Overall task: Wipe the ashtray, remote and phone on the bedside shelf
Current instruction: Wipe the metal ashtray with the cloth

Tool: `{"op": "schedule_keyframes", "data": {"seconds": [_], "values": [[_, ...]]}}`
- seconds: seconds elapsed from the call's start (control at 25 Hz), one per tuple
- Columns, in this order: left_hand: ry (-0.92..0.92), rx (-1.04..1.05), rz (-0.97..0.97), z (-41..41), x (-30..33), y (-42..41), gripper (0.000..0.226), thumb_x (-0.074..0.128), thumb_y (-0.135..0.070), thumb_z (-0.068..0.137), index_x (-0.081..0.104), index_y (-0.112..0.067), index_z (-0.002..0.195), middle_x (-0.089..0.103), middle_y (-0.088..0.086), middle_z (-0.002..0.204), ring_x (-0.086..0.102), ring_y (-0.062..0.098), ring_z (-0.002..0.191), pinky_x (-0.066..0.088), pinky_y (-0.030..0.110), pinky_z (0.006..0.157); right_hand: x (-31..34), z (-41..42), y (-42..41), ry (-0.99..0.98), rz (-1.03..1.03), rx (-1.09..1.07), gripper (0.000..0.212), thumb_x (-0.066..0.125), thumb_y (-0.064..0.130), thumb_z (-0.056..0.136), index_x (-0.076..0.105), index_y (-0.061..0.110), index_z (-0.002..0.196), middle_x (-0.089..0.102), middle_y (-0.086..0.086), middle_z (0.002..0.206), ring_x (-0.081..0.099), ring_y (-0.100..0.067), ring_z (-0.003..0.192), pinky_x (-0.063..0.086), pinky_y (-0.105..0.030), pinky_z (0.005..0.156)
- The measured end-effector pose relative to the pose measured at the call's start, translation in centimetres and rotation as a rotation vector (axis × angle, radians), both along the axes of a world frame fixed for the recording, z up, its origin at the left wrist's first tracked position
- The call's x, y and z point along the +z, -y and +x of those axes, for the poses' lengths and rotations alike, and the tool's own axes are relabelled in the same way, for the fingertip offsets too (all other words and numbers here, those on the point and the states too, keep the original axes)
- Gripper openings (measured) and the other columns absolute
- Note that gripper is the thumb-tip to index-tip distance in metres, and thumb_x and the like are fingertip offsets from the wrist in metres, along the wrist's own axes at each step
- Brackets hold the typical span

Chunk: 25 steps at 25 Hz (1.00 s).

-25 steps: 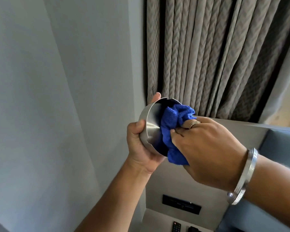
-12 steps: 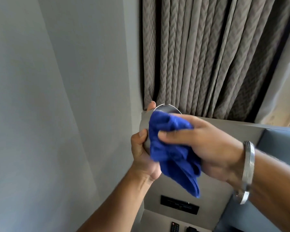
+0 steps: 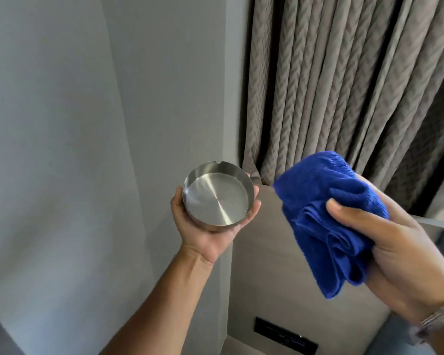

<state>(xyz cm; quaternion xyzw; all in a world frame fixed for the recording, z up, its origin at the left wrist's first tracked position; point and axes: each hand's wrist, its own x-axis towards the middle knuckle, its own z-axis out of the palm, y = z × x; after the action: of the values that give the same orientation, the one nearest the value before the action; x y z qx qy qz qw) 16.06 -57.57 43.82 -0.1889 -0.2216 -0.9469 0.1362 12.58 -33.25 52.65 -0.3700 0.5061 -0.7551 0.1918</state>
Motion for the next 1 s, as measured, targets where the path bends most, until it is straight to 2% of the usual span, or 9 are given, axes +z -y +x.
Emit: {"op": "schedule_keyframes", "data": {"seconds": [0.16,0.32,0.36,0.44,0.52,0.6,0.72,0.88,1.0], "values": [[-0.057,-0.127,0.094,0.2,-2.5,-0.8,0.102,0.053,-0.074,0.079,0.018,-0.018,0.157,0.011,0.020,0.163,0.018,0.046,0.146,0.027,0.058,0.113,-0.4,0.4,0.1,-0.242,0.077,-0.062,0.045,0.066,0.013,0.081,0.061,0.026,0.124,0.071,-0.012,0.109,0.068,-0.032,0.101,0.057,-0.031,0.079],[-0.030,-0.080,-0.056,0.3,-3.9,-1.3,0.097,0.057,-0.068,0.076,0.024,-0.020,0.154,0.014,0.012,0.159,0.004,0.045,0.149,0.009,0.063,0.118,-1.3,0.7,0.8,-0.413,0.207,-0.152,0.054,0.063,0.003,0.084,0.058,0.036,0.127,0.069,-0.013,0.104,0.067,-0.041,0.093,0.059,-0.036,0.078],[-0.008,-0.023,-0.108,0.4,-4.0,-1.2,0.099,0.060,-0.063,0.075,0.023,-0.018,0.155,0.018,0.014,0.156,0.007,0.044,0.148,0.004,0.062,0.118,-1.6,0.6,0.7,-0.445,0.257,-0.176,0.062,0.063,-0.003,0.084,0.055,0.039,0.130,0.070,-0.011,0.102,0.069,-0.039,0.088,0.059,-0.040,0.076],[0.005,0.087,-0.202,0.5,-3.7,-1.2,0.100,0.068,-0.054,0.073,0.026,-0.012,0.154,0.035,0.017,0.147,0.032,0.039,0.137,0.014,0.056,0.116,-2.3,0.4,0.7,-0.557,0.346,-0.166,0.075,0.063,-0.011,0.084,0.047,0.040,0.137,0.072,-0.001,0.098,0.072,-0.020,0.077,0.059,-0.031,0.066],[0.006,0.157,-0.265,0.6,-3.0,-1.8,0.093,0.072,-0.048,0.074,0.034,-0.010,0.151,0.051,0.015,0.138,0.048,0.033,0.126,0.032,0.049,0.110,-3.3,0.2,1.2,-0.787,0.479,-0.143,0.076,0.060,-0.005,0.080,0.040,0.033,0.143,0.068,0.015,0.113,0.066,-0.001,0.095,0.054,-0.020,0.076],[0.020,0.153,-0.330,0.3,-2.5,-2.6,0.088,0.074,-0.046,0.074,0.040,-0.011,0.148,0.057,0.015,0.134,0.048,0.034,0.125,0.032,0.048,0.111,-4.5,-0.1,2.1,-1.194,0.756,-0.196,0.074,0.055,0.009,0.076,0.036,0.029,0.145,0.047,0.018,0.142,0.045,-0.005,0.128,0.042,-0.028,0.100],[0.095,0.168,-0.469,-0.1,-1.8,-3.5,0.092,0.077,-0.047,0.071,0.040,-0.015,0.148,0.056,0.017,0.129,0.045,0.038,0.122,0.032,0.048,0.108,-4.5,0.3,3.6,-1.574,1.227,-0.328,0.055,0.043,0.018,0.072,0.045,0.032,0.126,0.048,0.017,0.129,0.045,-0.018,0.111,0.036,-0.034,0.086],[0.169,0.124,-0.506,-0.6,-1.6,-4.5,0.104,0.078,-0.046,0.070,0.029,-0.005,0.151,0.067,0.014,0.120,0.063,0.030,0.109,0.050,0.041,0.095,-3.1,0.2,4.3,-1.608,1.326,-0.198,0.024,0.045,0.025,0.069,0.057,0.030,0.089,0.049,0.010,0.093,0.045,-0.019,0.084,0.033,-0.033,0.075],[0.154,0.084,-0.513,-0.9,-2.5,-4.8,0.106,0.079,-0.045,0.069,0.027,-0.003,0.151,0.069,0.013,0.115,0.065,0.027,0.103,0.052,0.038,0.090,-2.1,-0.4,3.7,-1.068,1.184,0.159,0.013,0.053,0.019,0.074,0.060,0.027,0.081,0.059,0.007,0.082,0.057,-0.016,0.074,0.048,-0.031,0.069]]}}
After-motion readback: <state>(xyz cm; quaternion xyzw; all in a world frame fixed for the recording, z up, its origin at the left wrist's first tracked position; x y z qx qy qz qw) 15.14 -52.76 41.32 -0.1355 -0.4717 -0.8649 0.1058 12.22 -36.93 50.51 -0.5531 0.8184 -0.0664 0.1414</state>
